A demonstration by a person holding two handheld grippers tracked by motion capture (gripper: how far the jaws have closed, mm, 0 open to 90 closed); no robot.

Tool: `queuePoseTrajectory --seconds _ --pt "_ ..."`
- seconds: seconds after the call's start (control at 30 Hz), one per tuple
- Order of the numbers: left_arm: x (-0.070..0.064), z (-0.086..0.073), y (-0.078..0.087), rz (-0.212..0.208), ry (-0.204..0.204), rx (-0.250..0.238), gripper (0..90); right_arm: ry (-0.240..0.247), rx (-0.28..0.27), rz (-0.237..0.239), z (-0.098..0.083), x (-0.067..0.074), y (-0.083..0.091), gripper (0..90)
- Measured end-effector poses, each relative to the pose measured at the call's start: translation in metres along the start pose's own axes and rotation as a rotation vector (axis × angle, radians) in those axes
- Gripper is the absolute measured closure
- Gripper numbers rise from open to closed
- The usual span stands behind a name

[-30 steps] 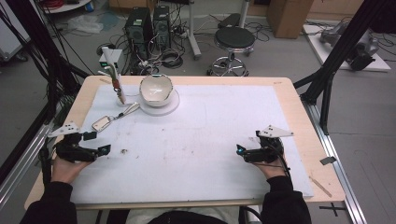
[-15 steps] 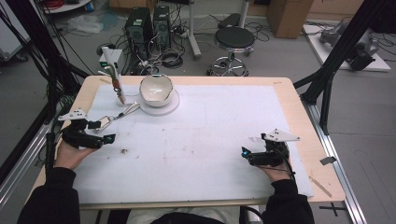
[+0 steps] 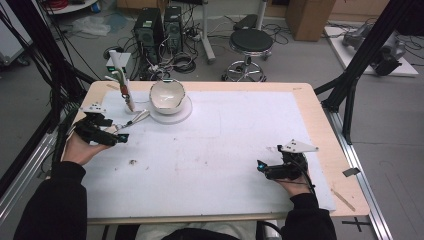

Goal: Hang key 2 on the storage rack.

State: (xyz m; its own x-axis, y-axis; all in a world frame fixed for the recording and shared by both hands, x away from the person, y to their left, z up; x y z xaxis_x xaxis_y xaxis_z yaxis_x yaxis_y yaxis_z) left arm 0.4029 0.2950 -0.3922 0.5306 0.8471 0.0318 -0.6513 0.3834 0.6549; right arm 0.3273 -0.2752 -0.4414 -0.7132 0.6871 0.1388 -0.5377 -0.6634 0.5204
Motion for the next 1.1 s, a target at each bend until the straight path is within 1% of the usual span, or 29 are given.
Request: queuePoseTrajectory --seconds 0.1,0.13,0.17,0.2,0.23,0.3,0.4,0.5,0.53,0.6,0.63,0.67,0.73,0.83,0.87,0.9,0.97,1.0,1.07,1.1 --pt "0.001 0.003 -0.004 0.006 -0.023 0.015 1.8 0.003 0.001 -0.003 0.000 0.001 0.000 0.7" --pt "0.001 0.003 -0.004 0.006 -0.023 0.015 1.8 0.002 -0.001 -0.003 0.000 0.001 0.000 0.7" --pt "0.004 0.005 -0.008 0.034 -0.048 0.025 1.8 0.000 -0.006 -0.005 0.000 0.000 0.000 0.7" --pt "0.007 0.005 -0.011 0.047 -0.057 0.041 1.8 0.001 -0.009 -0.005 0.000 -0.001 0.001 0.7" --pt "0.009 0.007 -0.014 0.050 -0.050 0.053 1.8 -0.009 -0.012 -0.003 0.000 -0.001 0.001 0.7" --pt "0.012 0.010 -0.018 0.049 -0.060 0.065 1.8 -0.011 -0.014 -0.001 0.000 -0.001 0.002 0.7" --pt "0.014 0.013 -0.022 0.045 -0.066 0.069 1.8 -0.014 -0.022 0.002 0.000 -0.001 0.002 0.7" --pt "0.015 0.015 -0.025 0.040 -0.073 0.083 1.8 -0.017 -0.019 0.003 0.000 -0.002 0.002 0.7" --pt "0.015 0.016 -0.026 0.040 -0.080 0.092 1.8 -0.017 -0.020 0.002 0.000 -0.002 0.002 0.7" --pt "0.015 0.021 -0.030 0.047 -0.089 0.129 1.8 -0.016 -0.021 0.003 0.000 -0.002 0.002 0.8" --pt "0.015 0.021 -0.030 0.047 -0.089 0.129 1.9 -0.016 -0.021 0.003 0.000 -0.002 0.002 0.8" --pt "0.015 0.024 -0.033 0.028 -0.094 0.156 3.4 -0.014 -0.021 0.003 0.000 -0.002 0.002 0.7" --pt "0.015 0.027 -0.037 0.018 -0.099 0.163 6.7 -0.013 -0.020 0.003 0.000 -0.002 0.002 0.7" --pt "0.016 0.027 -0.040 0.014 -0.095 0.154 8.3 -0.013 -0.021 0.002 0.000 -0.002 0.002 0.7" --pt "0.018 0.025 -0.046 0.012 -0.102 0.174 8.4 -0.016 -0.020 0.002 0.000 -0.002 0.002 0.7" --pt "0.018 0.025 -0.046 0.012 -0.102 0.174 8.6 -0.016 -0.020 0.002 0.000 -0.002 0.002 0.7" --pt "0.019 0.021 -0.055 0.017 -0.109 0.199 9.4 -0.016 -0.022 0.004 0.000 -0.001 0.002 0.7" --pt "0.020 0.021 -0.058 0.021 -0.110 0.197 9.6 -0.014 -0.022 0.004 0.000 -0.001 0.002 0.7" --pt "0.020 0.021 -0.063 0.025 -0.130 0.197 12.9 -0.011 -0.021 0.003 0.000 -0.001 0.002 0.8" --pt "0.020 0.021 -0.063 0.025 -0.130 0.197 14.0 -0.010 -0.021 0.002 0.000 -0.002 0.002 0.7"
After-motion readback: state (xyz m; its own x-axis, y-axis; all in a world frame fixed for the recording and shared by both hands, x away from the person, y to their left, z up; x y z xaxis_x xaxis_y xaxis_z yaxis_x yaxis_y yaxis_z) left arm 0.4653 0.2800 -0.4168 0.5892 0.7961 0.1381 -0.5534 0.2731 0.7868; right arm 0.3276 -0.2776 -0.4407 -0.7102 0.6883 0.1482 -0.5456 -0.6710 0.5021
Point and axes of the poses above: each handheld gripper's, and its own axes: y roughly backward along the jaws, z roughly out of its top, x roughly to its left, the point moved 2 cm from there along -y, roughly forward along the jaws, and after that the axes turned 11 degrees about z, right-handed, at the moved point
